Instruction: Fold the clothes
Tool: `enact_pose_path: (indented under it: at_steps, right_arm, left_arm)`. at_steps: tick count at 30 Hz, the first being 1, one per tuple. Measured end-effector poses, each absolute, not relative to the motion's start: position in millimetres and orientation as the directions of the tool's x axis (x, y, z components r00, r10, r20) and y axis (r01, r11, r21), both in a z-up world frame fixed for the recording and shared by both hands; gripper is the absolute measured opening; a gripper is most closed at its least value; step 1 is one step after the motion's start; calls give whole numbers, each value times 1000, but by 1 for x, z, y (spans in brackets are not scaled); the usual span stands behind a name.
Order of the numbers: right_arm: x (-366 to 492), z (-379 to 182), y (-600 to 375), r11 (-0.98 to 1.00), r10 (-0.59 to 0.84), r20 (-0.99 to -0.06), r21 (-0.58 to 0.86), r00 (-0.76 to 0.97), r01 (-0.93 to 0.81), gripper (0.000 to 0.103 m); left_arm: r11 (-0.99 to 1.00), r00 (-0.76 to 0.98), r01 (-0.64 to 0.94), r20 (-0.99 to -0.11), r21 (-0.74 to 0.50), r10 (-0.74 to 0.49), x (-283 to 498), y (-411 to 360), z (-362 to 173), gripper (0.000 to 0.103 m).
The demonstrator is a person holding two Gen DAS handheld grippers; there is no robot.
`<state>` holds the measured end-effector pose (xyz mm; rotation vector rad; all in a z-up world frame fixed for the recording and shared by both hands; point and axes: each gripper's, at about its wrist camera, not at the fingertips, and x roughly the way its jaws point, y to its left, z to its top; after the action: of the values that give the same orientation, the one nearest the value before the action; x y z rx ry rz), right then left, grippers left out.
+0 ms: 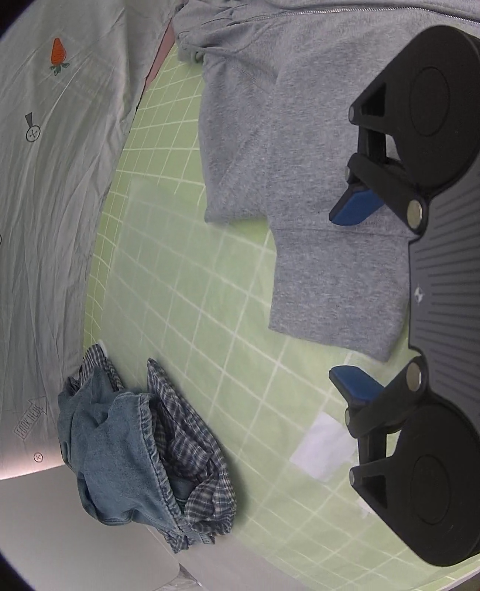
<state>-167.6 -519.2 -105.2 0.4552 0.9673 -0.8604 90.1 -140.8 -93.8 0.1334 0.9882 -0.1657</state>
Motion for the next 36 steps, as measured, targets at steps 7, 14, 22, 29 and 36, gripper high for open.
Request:
enact_pose_path:
  at_steps: [7,14,22,29,36]
  right_arm:
    - [-163,-104,-514,615,-430,-860,-56,275,786,103]
    - [-156,-106,-507,644,-422,-865,-76,272,761,103]
    - [-161,-104,-511,631,-434,-854,-60,288,774,103]
    - [-168,-99,-522,603,-454,-840,-43,298,797,103]
    - [-152,-86,-524,626,-458,-811,-5,363,780,103]
  left_arm:
    - [975,525,220,-837,-43,-155,91,-137,-102,60]
    - [914,468,376,-821,-151,-327,85,-160,-86,7]
    - [728,377,544,-654,-417,-656,88,-243,-17,6]
    - [578,268,734,-631,-355,-728,51,-315,-2,39]
    - [852,478,501,-772,-151,-418,73,-263,-34,69]
